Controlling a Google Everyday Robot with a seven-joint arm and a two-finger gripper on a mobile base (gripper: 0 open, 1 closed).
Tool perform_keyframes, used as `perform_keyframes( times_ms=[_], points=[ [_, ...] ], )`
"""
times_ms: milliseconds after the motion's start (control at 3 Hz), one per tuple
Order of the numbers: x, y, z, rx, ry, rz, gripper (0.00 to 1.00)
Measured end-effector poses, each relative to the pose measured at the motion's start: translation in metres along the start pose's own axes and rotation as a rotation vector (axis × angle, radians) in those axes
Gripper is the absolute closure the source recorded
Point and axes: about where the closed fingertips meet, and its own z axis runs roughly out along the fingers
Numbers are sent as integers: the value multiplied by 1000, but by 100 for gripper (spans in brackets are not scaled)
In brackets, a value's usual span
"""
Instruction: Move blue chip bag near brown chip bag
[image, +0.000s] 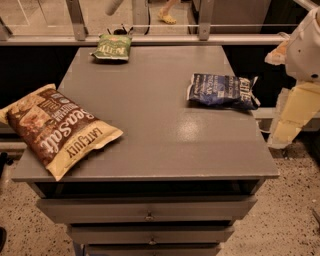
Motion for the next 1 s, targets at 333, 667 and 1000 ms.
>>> perform_keyframes(
  times_ms=[333,667,1000],
  points=[
    [0,-3,1,6,-6,-3,0],
    [-3,-22,12,45,-53,-27,0],
    [-5,-56,33,95,-137,-42,0]
  ],
)
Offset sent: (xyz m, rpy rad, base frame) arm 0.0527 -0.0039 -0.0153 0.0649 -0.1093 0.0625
